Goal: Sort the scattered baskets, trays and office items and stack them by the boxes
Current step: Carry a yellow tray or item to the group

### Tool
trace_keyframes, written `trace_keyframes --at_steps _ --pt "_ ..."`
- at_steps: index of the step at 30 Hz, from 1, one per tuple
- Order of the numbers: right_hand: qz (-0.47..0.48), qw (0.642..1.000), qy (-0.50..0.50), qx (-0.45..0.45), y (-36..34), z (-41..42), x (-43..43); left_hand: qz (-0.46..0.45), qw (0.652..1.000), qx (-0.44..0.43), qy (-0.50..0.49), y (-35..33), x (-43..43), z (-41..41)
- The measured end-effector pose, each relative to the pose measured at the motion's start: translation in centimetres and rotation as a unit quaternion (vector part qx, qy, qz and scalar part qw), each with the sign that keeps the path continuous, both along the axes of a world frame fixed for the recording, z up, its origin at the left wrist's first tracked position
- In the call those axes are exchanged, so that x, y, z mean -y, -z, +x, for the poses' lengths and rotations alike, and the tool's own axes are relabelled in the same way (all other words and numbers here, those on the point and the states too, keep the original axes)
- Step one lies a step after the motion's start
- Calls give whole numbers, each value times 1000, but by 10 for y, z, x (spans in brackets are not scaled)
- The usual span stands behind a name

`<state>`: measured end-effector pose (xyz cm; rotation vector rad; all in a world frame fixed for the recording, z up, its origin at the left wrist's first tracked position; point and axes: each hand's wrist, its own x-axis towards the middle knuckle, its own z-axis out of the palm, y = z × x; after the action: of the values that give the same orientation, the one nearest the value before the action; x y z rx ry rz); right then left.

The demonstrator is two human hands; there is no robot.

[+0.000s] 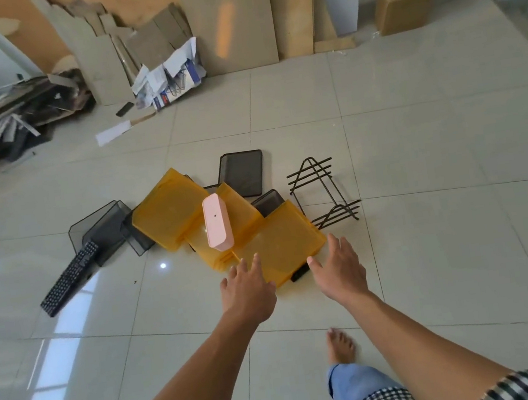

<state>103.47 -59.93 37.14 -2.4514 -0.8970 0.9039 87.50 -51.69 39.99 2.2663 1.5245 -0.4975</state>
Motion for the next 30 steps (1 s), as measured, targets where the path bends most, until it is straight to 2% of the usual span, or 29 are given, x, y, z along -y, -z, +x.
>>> trace_keyframes --at_steps 9,17,24,30 --pt "-20 1000 -16 -13 8 59 -77 -7 1000 -4 -17 1 -78 67" --pt "-20 999 10 -25 18 69 -119 -5 1000 -2 4 5 -130 81" --pt "-48 994 95 -38 39 66 -148 -43 997 0 59 36 -196 82" --pt "-96 971 212 -53 70 43 -178 -81 988 -21 131 73 -271 75"
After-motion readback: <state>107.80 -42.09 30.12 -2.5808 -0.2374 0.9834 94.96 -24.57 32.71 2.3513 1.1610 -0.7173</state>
